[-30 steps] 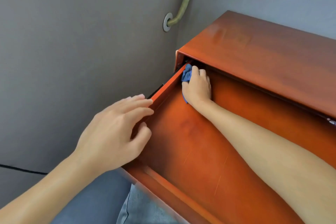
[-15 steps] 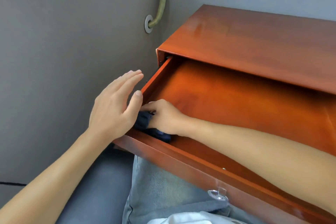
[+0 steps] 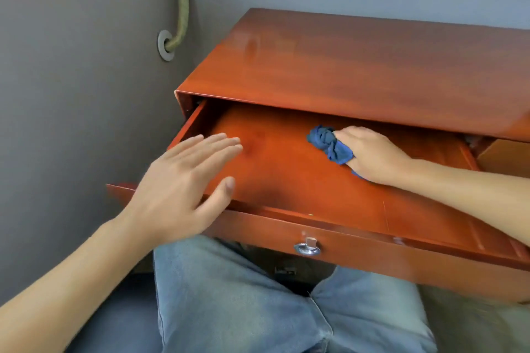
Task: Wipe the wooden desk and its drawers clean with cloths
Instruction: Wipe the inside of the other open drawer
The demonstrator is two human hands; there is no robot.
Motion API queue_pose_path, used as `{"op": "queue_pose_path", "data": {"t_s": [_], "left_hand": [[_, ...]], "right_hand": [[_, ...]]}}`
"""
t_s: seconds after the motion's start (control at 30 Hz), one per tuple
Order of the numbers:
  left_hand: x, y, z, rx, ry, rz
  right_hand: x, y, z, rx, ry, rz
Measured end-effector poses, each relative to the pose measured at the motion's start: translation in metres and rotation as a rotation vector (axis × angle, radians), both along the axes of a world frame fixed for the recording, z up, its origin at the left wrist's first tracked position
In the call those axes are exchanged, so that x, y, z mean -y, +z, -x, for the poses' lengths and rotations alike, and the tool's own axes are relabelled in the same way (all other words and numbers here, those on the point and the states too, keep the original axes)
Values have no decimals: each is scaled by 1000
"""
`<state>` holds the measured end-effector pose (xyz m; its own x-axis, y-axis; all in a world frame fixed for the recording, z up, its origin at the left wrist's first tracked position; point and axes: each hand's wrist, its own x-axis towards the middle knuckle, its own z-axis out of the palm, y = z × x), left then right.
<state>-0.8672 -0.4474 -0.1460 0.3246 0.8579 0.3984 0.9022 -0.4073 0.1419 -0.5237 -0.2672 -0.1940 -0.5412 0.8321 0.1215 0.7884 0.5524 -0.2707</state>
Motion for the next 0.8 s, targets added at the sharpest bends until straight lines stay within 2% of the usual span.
{"op": "queue_pose_path", "data": {"t_s": [0.1,0.23,0.3,0.37,0.43,0.53,0.6,0.7,0.8], "left_hand": [[-15,-7,-27,-141,8,65],[-29,-11,-25,-141,113,122],[-26,-14,-24,-159,99,134],[-24,-14,-23,-161,95,140],[-24,-15,-21,-157,98,154],[-26,-17,-23,-177,63,143],[-27,-18,-25,-195,31,143],[-34,-16,-25,-207,8,141],[-42,-13,-23,-216,-13,153]], "right_hand": [[-2,-7,39,-62,-88,158],[34,12,111,-9,269,288],[47,14,110,-102,372,426],[55,9,81,-182,424,442],[55,5,30,-166,350,383],[47,5,-56,28,74,262],[31,2,-84,86,-115,189],[6,-5,-62,27,-268,152],[12,-1,-21,-93,-172,229]]}}
